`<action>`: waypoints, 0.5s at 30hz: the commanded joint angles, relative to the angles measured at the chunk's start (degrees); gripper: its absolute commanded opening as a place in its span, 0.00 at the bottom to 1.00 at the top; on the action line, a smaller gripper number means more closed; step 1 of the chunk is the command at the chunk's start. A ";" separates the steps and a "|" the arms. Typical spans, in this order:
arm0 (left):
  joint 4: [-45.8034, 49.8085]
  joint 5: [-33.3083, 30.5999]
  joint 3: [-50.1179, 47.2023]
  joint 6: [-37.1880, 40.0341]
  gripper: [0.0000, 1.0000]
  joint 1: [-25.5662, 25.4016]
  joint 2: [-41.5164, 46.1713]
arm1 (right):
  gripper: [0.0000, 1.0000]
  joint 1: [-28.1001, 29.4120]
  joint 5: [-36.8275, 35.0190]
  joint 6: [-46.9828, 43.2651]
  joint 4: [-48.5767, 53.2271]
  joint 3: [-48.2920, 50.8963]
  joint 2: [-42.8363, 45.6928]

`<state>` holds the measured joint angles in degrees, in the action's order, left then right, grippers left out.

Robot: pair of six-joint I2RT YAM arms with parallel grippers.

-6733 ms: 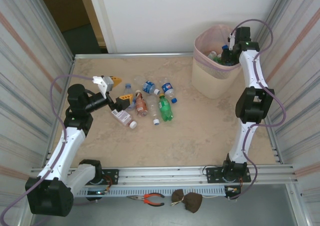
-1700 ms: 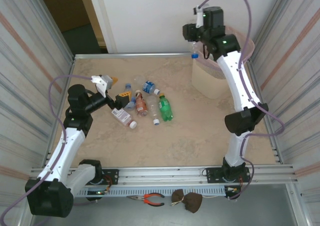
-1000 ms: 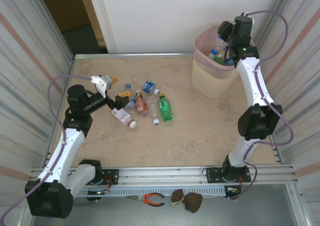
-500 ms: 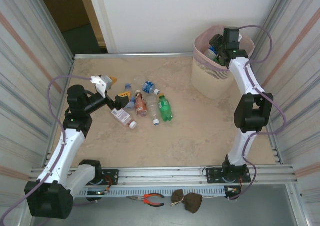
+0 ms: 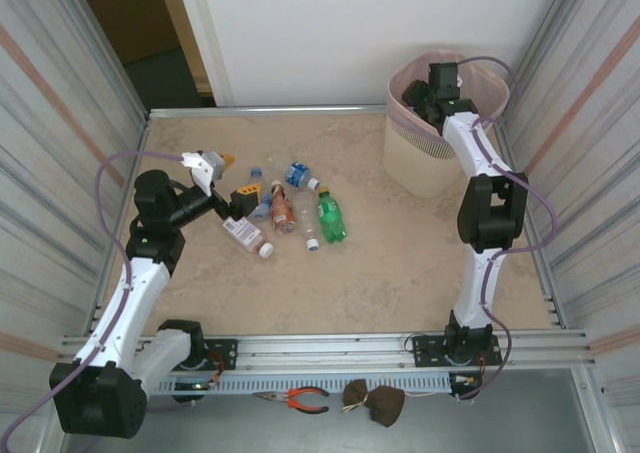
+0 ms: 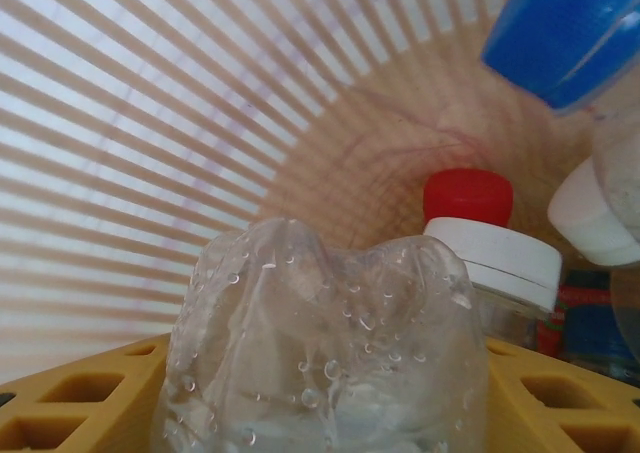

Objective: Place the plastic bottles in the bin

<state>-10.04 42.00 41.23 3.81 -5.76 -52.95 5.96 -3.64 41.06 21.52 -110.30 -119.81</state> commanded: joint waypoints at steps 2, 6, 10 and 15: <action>0.29 -0.21 0.52 0.87 0.99 -0.39 0.92 | 0.64 1.00 -2.13 -1.88 8.90 0.00 -4.18; 0.29 -0.21 0.55 0.95 0.99 -0.31 0.83 | 0.68 0.90 -3.34 -1.90 10.88 -0.82 -4.46; 0.29 -0.15 0.57 0.93 0.99 -0.39 0.74 | 0.76 0.65 -4.09 -2.28 13.16 -3.79 -3.24; 0.29 -0.07 0.60 0.89 0.99 -0.39 0.69 | 0.81 0.56 -3.60 -3.52 14.88 -7.84 -0.54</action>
<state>-10.04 41.89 41.23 3.81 -5.76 -52.95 6.09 -6.26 39.35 32.53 -114.78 -120.95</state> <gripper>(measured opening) 0.986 0.810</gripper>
